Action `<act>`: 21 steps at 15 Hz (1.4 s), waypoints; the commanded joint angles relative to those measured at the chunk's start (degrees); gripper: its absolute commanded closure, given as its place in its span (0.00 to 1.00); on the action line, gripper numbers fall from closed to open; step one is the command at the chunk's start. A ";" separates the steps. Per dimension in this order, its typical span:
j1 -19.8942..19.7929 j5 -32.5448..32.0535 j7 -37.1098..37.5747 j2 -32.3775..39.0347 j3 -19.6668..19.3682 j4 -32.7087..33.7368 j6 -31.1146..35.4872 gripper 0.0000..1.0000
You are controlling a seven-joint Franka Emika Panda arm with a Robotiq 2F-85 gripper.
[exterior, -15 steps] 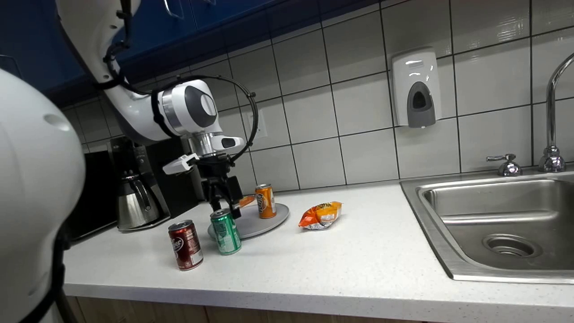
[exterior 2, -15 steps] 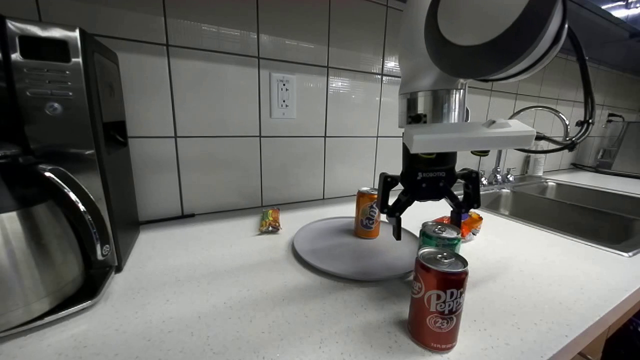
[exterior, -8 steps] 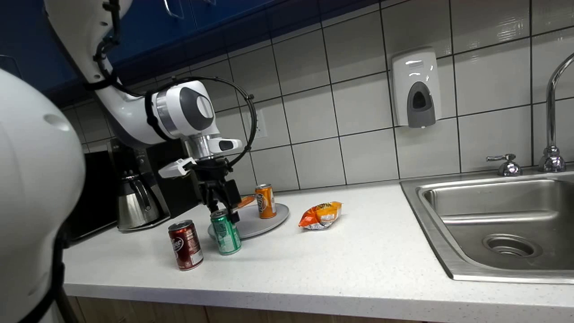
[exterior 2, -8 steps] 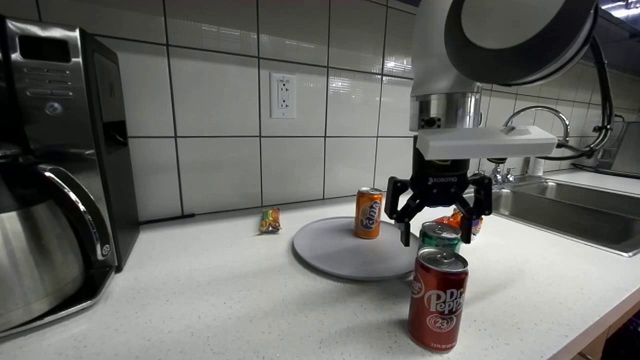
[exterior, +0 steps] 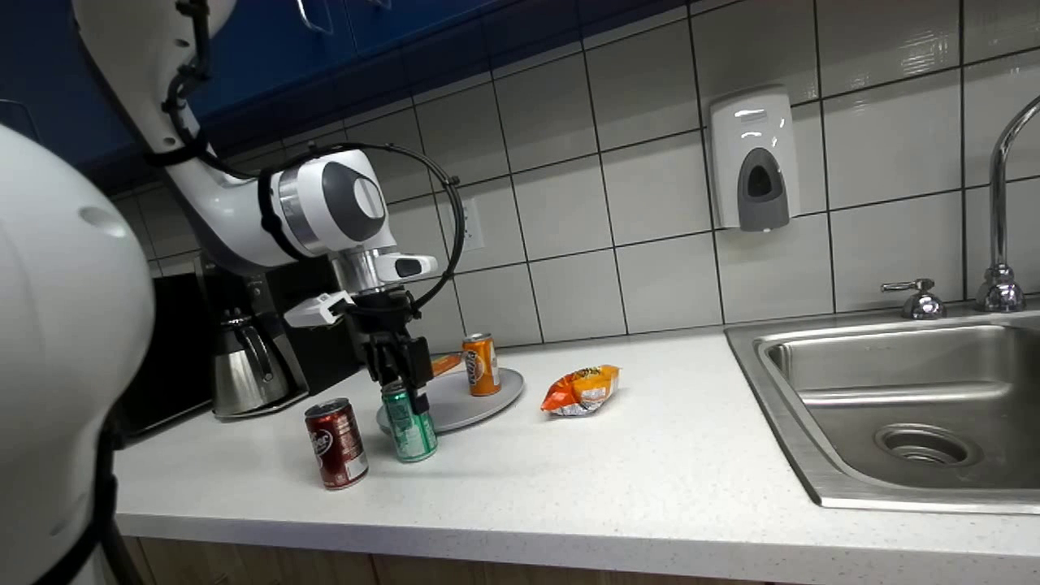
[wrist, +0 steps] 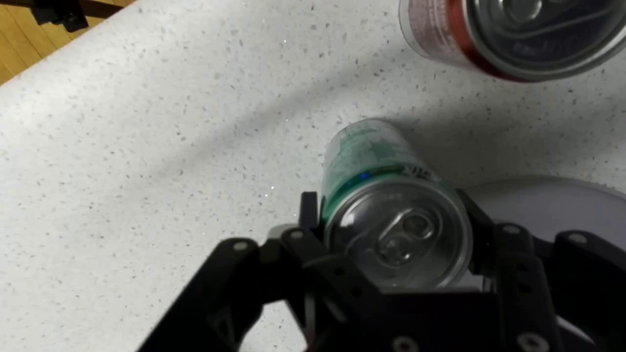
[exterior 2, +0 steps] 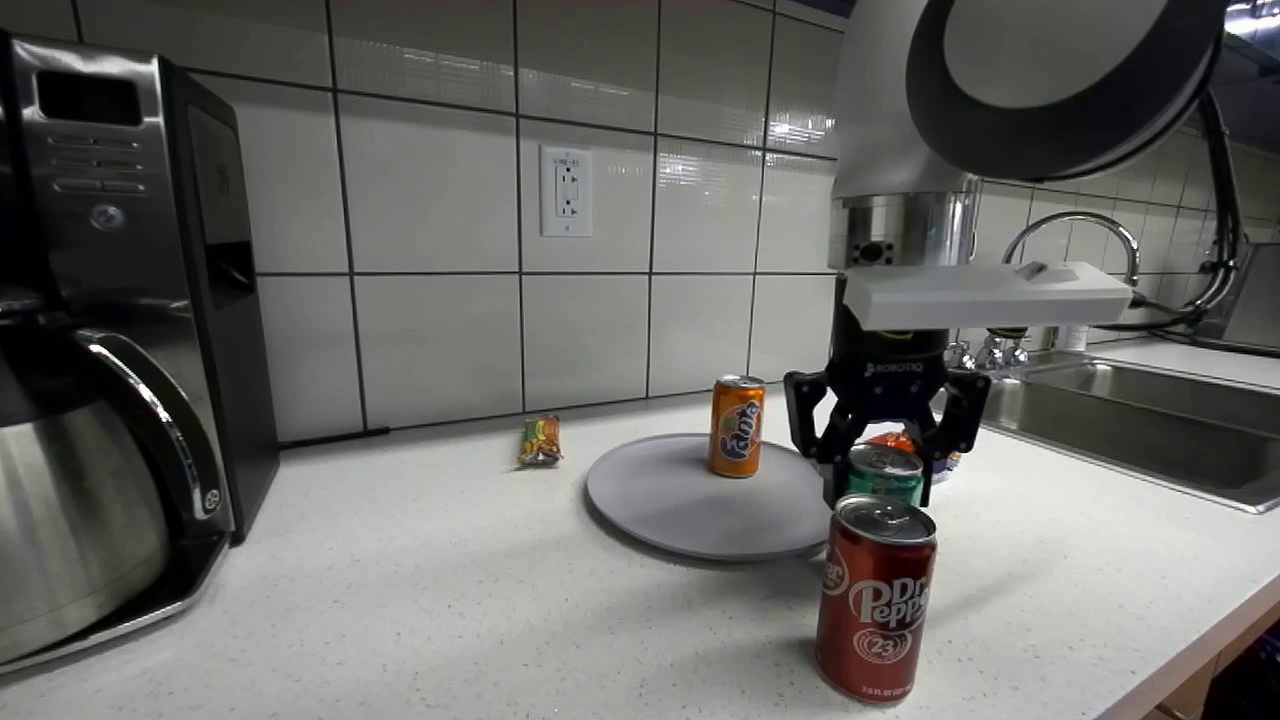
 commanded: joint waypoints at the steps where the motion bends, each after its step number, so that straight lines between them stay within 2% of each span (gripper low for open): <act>1: -1.13 1.42 -1.98 -2.24 0.91 -1.43 0.19 0.62; 12: -1.32 0.94 -2.20 -4.75 1.28 1.88 -2.95 0.62; 21: -1.35 0.71 -4.74 1.13 1.06 11.66 -5.77 0.62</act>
